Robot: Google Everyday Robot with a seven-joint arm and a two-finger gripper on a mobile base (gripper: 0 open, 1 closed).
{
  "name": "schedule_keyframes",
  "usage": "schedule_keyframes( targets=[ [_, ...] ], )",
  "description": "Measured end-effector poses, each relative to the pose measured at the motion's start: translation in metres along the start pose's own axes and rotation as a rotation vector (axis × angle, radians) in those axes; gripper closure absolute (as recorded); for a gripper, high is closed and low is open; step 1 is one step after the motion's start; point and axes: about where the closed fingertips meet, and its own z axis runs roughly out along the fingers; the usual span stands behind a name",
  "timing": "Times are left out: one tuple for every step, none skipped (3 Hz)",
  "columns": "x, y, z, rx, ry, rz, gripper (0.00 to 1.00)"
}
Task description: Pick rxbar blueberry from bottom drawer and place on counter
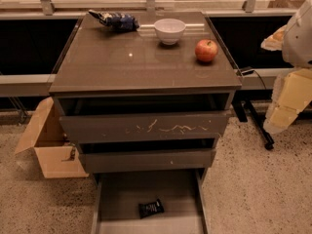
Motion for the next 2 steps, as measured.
schedule_keyframes(
  targets=[
    [0.000, 0.000, 0.000, 0.000, 0.000, 0.000, 0.00],
    [0.001, -0.001, 0.020, -0.020, -0.001, 0.006, 0.00]
  ],
)
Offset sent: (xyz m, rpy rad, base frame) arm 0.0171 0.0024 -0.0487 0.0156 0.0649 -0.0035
